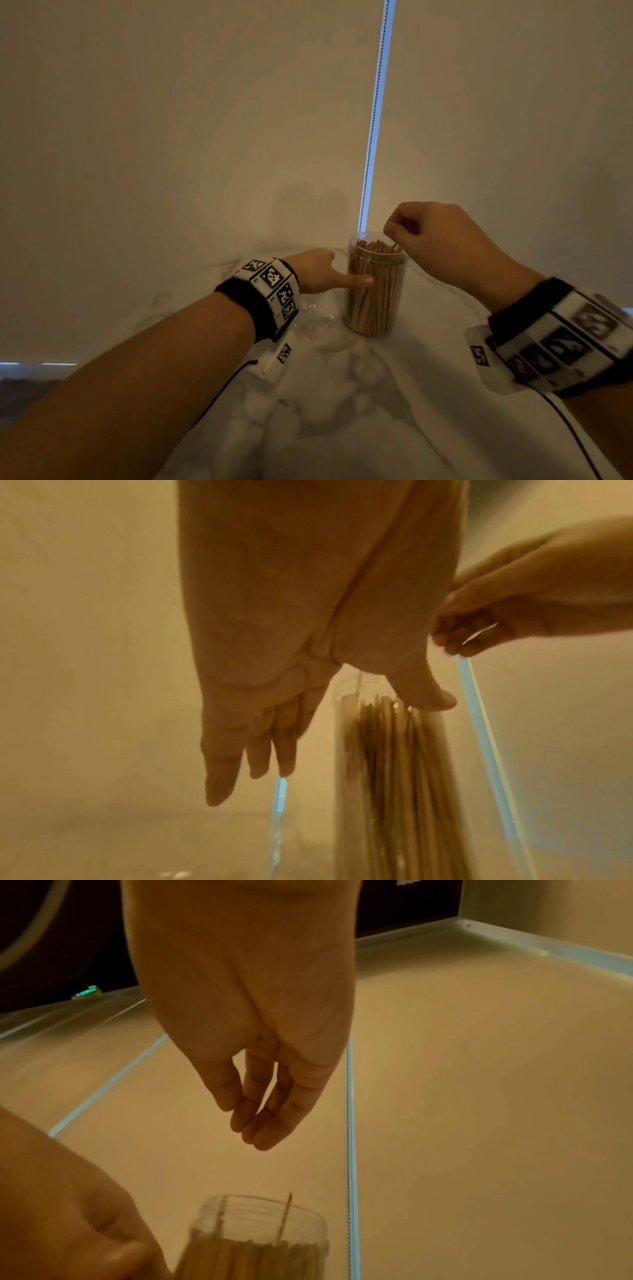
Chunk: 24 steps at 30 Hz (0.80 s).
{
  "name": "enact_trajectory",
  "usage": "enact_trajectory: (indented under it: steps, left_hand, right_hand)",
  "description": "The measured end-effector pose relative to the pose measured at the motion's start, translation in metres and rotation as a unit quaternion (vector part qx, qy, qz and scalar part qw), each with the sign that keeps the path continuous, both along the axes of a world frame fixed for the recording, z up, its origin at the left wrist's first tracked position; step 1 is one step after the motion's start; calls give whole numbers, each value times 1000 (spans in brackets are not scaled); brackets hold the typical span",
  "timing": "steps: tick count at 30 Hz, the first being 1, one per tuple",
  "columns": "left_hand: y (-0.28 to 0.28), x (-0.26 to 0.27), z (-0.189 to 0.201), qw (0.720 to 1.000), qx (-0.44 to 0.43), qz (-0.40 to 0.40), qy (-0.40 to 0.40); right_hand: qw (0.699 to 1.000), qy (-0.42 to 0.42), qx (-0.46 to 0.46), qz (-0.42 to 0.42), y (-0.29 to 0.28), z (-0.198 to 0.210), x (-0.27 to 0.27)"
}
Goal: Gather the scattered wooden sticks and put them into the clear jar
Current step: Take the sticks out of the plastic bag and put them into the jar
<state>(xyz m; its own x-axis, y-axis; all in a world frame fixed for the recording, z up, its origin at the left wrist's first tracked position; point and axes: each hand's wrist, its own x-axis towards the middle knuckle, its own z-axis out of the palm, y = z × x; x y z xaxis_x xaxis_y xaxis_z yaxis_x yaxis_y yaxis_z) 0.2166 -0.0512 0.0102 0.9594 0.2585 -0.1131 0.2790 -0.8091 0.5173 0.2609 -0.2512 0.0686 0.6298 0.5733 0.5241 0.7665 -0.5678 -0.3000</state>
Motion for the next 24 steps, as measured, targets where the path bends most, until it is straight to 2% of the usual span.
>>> enact_trajectory:
  steps: [1,3,5,10,12,15,17,20,22,24]
  left_hand:
    - [5,-7,0,999,38,-8,19]
    - [13,-17,-5,997,55,-22,41]
    - [19,-24,-11,997,61,-12,35]
    - [29,-25,-20,998,51,28,6]
    - [31,-22,-21,999,21,29,-18]
    - [25,-15,-19,986,-131,11,-101]
    - [15,-8,-16,971,-195,-4,-141]
    - [0,4,-14,960,-225,-23,-163]
    - [-3,10,-18,958,-223,-23,-176]
    - [-2,14,-21,960,-211,-13,-184]
  right_hand:
    - [1000,12,4,5,-10,1,-8]
    - [1000,26,10,6,-22,1,-18]
    - [1000,-4,-1,-14,-23,0,-14]
    - [986,-3,-152,-62,5,0,30]
    - [984,28,-165,-56,16,5,41]
    - [979,46,-198,-32,32,7,46]
    - [971,47,-234,-29,40,6,46]
    - [977,65,-202,-13,47,11,48]
    - [987,74,-140,19,54,13,49]
    - [987,78,-133,43,62,10,48]
